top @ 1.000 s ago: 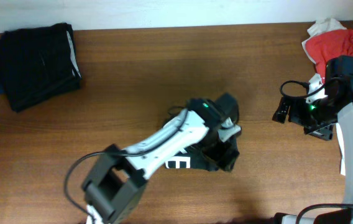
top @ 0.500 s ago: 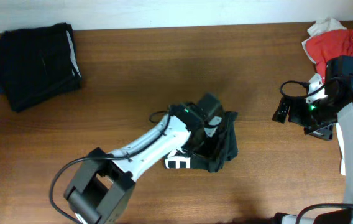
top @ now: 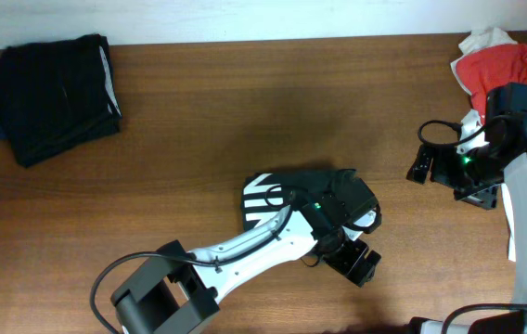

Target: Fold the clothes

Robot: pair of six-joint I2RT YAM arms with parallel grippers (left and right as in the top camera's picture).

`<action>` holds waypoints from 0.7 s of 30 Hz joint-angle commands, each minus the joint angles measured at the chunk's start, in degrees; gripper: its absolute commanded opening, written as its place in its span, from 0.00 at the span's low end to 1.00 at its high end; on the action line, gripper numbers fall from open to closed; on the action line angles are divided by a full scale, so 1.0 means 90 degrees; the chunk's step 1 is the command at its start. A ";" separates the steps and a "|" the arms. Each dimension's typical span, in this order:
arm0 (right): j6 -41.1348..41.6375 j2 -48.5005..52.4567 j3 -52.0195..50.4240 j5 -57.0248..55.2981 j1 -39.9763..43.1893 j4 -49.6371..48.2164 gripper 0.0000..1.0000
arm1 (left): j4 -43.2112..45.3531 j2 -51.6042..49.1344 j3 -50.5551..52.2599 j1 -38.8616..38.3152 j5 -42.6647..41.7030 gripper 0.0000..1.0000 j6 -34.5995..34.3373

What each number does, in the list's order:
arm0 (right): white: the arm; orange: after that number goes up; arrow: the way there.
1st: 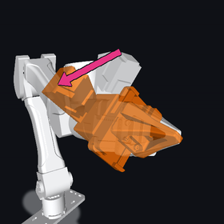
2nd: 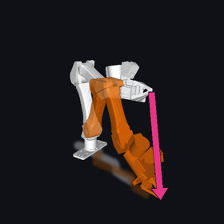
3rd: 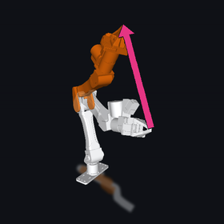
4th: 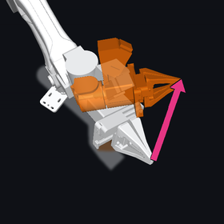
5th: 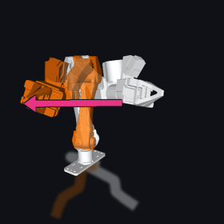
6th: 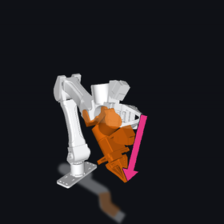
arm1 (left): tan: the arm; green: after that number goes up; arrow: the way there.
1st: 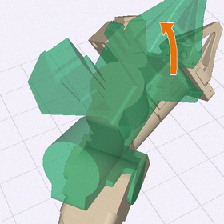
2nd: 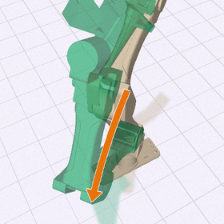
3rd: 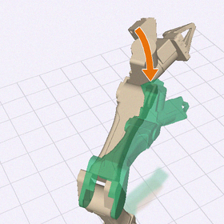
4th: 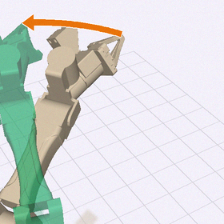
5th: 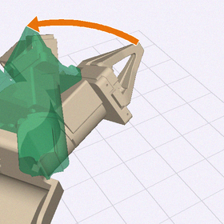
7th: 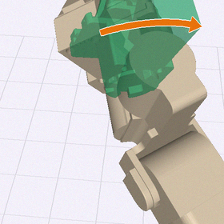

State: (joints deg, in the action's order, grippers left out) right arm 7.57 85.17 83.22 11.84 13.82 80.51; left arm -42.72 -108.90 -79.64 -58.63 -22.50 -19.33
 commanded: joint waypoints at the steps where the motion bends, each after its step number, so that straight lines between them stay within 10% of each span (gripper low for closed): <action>1: 0.0022 -0.0090 0.0066 -0.0056 -0.0029 0.0000 0.99 | -0.0352 0.0406 -0.0005 0.0291 0.0078 0.98 0.0029; 4: 0.0022 -0.0090 0.0066 -0.0056 -0.0029 0.0002 0.99 | -0.0639 0.0685 -0.0002 0.0874 0.0665 0.89 0.0029; 8: 0.0022 -0.0090 0.0066 -0.0056 -0.0029 0.0000 0.99 | 0.0284 0.0216 0.0000 0.1243 0.1039 0.07 0.0104; 9: 0.0022 -0.0090 0.0066 -0.0056 -0.0029 0.0002 0.98 | 0.0432 0.0063 0.0000 0.1243 0.1030 0.00 0.0100; 21: 0.0022 -0.0090 0.0066 -0.0056 -0.0029 0.0002 0.99 | 0.2800 -0.1409 0.0000 0.1200 0.0855 0.01 0.0102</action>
State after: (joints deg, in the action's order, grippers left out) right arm 7.53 85.17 83.22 11.84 13.82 80.60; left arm -19.70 -117.30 -79.44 -47.44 -13.67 -18.90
